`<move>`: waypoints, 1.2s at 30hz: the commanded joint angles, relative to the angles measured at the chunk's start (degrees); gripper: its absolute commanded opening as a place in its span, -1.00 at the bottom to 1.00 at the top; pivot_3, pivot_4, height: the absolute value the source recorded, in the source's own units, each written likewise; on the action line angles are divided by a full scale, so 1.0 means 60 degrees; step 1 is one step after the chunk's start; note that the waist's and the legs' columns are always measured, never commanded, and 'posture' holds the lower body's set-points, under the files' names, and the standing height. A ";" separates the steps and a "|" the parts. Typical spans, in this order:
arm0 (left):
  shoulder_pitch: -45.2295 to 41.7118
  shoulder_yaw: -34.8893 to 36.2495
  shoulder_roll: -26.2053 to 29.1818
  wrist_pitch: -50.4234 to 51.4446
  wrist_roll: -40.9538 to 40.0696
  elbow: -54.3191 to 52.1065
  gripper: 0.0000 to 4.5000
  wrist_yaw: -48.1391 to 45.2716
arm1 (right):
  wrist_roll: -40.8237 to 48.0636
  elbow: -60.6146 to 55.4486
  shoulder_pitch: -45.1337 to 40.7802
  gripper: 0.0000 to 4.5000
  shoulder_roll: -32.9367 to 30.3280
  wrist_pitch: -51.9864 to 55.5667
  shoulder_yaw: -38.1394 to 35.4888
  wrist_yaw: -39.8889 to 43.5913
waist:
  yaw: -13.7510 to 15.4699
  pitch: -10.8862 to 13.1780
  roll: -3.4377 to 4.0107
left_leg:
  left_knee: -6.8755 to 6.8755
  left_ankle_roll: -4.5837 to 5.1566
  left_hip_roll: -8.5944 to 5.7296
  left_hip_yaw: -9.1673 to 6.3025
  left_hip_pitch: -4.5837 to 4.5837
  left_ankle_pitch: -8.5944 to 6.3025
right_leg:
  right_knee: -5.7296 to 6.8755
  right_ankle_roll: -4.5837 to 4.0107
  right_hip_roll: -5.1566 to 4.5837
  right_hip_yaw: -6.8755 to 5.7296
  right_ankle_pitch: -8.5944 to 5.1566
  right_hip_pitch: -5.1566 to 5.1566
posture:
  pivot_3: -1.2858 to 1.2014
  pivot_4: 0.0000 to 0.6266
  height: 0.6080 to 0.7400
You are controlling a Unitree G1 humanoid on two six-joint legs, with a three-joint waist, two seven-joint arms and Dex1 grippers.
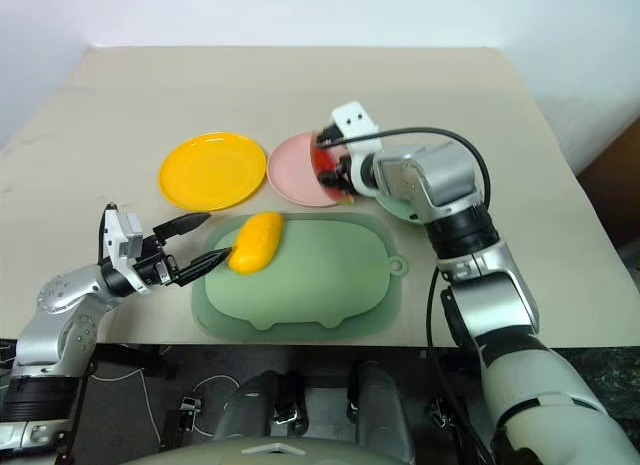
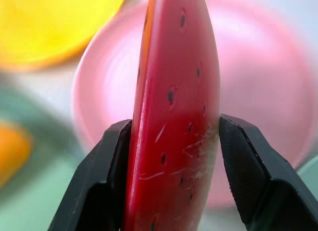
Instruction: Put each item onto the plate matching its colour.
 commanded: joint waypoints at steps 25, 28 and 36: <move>0.0528 0.0354 0.0152 0.0674 -0.0169 -0.1817 1.00 0.1034 | -0.2219 0.5268 -0.2182 0.99 0.1874 -0.3775 -0.1333 0.1584 | -0.0224 0.0003 0.0002 | 0.0005 -0.0005 -0.0006 0.0014 0.0019 0.0003 | 0.0096 0.0010 -0.0013 0.0026 -0.0013 -0.0028 | 0.03 -0.52 0.33; 0.0531 0.0347 0.0131 0.0763 -0.0165 -0.1890 1.00 0.1057 | -0.1938 0.2146 -0.0901 0.99 0.1366 -0.2865 -0.1227 0.2120 | -0.0189 0.0000 -0.0002 | 0.0006 -0.0005 -0.0006 0.0004 0.0018 0.0003 | 0.0094 0.0010 -0.0016 0.0026 -0.0013 -0.0026 | 0.03 -0.52 0.33; 0.0505 0.0244 -0.0044 0.0723 -0.0109 -0.1832 1.00 0.1054 | -0.0731 -0.3748 0.2305 0.99 0.0599 -0.1881 -0.2326 0.2179 | -0.0185 0.0000 -0.0002 | 0.0012 -0.0009 -0.0007 -0.0003 0.0025 0.0005 | 0.0097 0.0009 -0.0024 0.0026 -0.0013 -0.0020 | 0.03 -0.52 0.33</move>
